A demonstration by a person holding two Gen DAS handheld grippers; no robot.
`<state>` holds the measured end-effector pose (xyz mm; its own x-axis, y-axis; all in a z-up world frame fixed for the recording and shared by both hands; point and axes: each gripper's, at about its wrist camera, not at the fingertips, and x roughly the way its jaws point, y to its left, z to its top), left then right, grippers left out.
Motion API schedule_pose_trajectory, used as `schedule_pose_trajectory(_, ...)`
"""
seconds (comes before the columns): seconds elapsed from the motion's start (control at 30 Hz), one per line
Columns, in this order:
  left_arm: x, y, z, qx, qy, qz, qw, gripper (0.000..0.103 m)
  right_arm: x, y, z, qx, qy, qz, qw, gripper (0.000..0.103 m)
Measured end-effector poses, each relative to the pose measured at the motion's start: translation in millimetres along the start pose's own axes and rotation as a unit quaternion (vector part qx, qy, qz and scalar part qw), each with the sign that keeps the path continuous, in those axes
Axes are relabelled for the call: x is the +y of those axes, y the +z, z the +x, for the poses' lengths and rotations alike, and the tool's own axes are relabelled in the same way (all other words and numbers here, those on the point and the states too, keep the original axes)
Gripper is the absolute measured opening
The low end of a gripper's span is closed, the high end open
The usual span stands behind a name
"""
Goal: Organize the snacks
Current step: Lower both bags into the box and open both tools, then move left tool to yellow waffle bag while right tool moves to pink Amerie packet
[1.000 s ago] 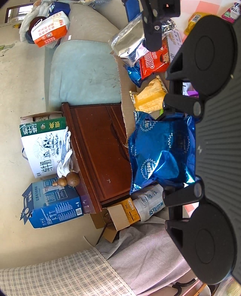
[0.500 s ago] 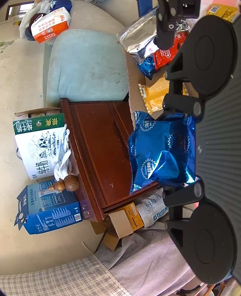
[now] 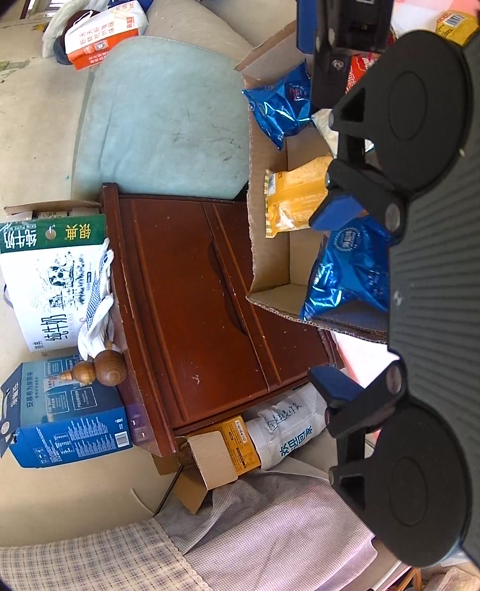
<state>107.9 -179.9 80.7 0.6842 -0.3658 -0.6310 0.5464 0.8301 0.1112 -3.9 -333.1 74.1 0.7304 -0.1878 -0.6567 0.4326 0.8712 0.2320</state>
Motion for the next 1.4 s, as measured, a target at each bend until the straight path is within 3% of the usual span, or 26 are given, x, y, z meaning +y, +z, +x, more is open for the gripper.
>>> schedule_pose_trajectory(0.4, 30, -17, -22, 0.027, 0.014, -0.011, 0.9995, 0.084, 17, -10, -16, 0.014, 0.025, -0.04, 0.999, 0.067)
schedule_pose_trajectory(0.67, 40, -38, -54, 0.032, 0.013, 0.016, 0.9993, 0.088, 30, -30, -24, 0.037, 0.036, -0.081, 0.995, 0.072)
schedule_pose_trajectory(0.9, 45, -66, -73, 0.056, 0.016, 0.044, 0.9973, 0.088, 36, -49, -33, 0.056, 0.036, -0.112, 0.991, 0.072)
schedule_pose_trajectory(1.4, 59, -126, -107, 0.116, 0.002, 0.016, 0.9932, 0.088, 37, -88, -66, 0.085, 0.044, -0.136, 0.986, 0.076)
